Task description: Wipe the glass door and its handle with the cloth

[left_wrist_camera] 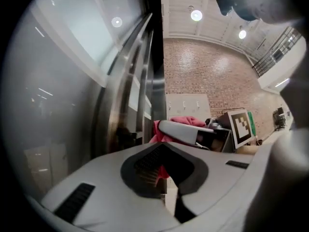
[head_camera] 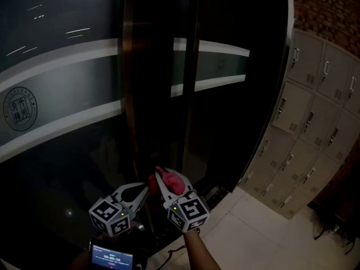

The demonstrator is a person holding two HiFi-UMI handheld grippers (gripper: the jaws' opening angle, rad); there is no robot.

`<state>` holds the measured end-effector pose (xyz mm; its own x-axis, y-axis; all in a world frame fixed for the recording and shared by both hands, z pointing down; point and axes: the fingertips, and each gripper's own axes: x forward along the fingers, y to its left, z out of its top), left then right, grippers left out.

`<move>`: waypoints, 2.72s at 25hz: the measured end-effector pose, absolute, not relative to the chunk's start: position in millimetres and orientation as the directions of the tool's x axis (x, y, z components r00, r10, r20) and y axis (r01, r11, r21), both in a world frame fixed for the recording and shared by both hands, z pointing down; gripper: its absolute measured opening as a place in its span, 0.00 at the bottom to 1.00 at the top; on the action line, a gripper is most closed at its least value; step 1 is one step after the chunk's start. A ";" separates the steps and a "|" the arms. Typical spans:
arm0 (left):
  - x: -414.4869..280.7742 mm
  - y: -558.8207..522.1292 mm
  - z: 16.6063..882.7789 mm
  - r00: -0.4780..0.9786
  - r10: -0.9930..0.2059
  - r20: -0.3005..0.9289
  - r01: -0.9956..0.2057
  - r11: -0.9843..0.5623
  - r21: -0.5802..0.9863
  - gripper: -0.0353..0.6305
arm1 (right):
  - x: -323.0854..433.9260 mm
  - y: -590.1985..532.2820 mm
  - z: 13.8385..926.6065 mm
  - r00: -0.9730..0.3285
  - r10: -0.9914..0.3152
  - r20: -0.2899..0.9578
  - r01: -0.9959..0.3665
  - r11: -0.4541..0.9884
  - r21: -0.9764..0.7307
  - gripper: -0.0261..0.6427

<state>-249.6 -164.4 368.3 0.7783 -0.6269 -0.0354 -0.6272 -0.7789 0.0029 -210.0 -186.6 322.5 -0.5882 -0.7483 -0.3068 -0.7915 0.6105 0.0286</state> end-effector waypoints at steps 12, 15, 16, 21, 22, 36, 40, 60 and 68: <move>-34.2 -228.7 332.1 0.731 -0.678 -0.077 -0.681 -0.732 -0.022 0.08 | -9.0 -254.5 292.0 -0.682 -0.684 -0.259 -0.723 0.684 0.095 0.11; -13.0 -243.7 322.8 0.691 -0.717 -0.089 -0.721 -0.692 -0.023 0.08 | 7.6 -275.2 281.7 -0.718 -0.649 -0.252 -0.687 0.718 0.109 0.11; -10.2 -246.3 322.5 0.684 -0.725 -0.082 -0.728 -0.685 -0.028 0.08 | 8.9 -279.6 277.8 -0.723 -0.642 -0.255 -0.682 0.722 0.117 0.11; -26.8 -270.6 320.6 0.582 -0.810 -0.072 -0.813 -0.580 -0.044 0.08 | -17.2 -314.4 260.4 -0.799 -0.533 -0.279 -0.585 0.796 0.154 0.11; -27.9 -284.4 318.3 0.546 -0.834 -0.081 -0.838 -0.545 -0.045 0.08 | -22.2 -329.2 258.1 -0.823 -0.494 -0.279 -0.548 0.821 0.162 0.11; -11.6 -400.4 286.2 0.409 -0.905 -0.113 -0.912 -0.403 -0.072 0.08 | -59.0 -458.3 213.4 -0.917 -0.281 -0.284 -0.350 0.909 0.229 0.11; -8.2 -416.3 292.0 0.361 -0.927 -0.098 -0.930 -0.352 -0.102 0.08 | -50.6 -472.2 215.8 -0.919 -0.245 -0.310 -0.319 0.923 0.217 0.11; 167.5 -595.2 311.1 0.238 -0.965 -0.107 -0.970 -0.232 -0.071 0.08 | 278.2 -707.3 212.9 -0.820 -0.435 -0.371 -0.513 0.847 0.140 0.11; 189.6 -627.0 312.6 0.234 -0.966 -0.107 -0.971 -0.228 -0.065 0.08 | 355.1 -770.5 220.3 -0.754 -0.530 -0.388 -0.596 0.800 0.066 0.11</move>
